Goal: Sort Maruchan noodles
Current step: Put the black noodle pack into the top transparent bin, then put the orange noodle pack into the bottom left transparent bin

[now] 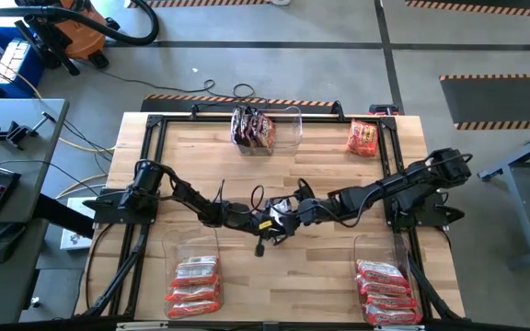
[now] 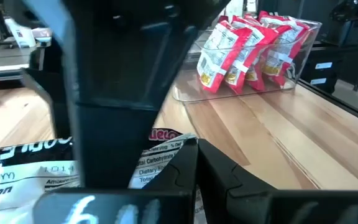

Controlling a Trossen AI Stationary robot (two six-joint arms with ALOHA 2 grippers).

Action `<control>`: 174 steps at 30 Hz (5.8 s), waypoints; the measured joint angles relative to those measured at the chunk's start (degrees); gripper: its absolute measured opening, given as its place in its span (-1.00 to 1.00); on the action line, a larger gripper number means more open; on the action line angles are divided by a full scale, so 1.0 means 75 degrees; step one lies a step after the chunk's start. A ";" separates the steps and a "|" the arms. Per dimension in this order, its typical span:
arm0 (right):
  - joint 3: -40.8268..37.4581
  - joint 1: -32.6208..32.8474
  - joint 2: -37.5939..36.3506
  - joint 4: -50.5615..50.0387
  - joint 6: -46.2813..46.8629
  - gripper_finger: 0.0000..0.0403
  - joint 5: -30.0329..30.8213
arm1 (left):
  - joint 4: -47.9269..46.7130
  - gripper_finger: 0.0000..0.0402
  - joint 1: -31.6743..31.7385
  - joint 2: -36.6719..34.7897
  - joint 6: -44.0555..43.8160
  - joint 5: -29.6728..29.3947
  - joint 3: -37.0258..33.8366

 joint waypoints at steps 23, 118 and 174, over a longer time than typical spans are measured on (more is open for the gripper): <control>0.0000 -0.0275 0.0985 0.1060 -0.1218 -0.36 -0.1011 | -0.0288 -0.90 -0.0093 -0.0039 0.0393 0.0142 0.0042; 0.9763 -0.5787 0.5590 -0.7706 -0.3324 -0.61 -0.0326 | -0.2906 -0.66 0.0241 -0.6577 0.1452 -0.1691 -0.3745; 1.0765 -0.4682 0.5478 -0.7219 -0.8105 -0.95 0.1016 | -0.2917 -0.66 0.0235 -0.6577 0.1396 -0.1717 -0.3745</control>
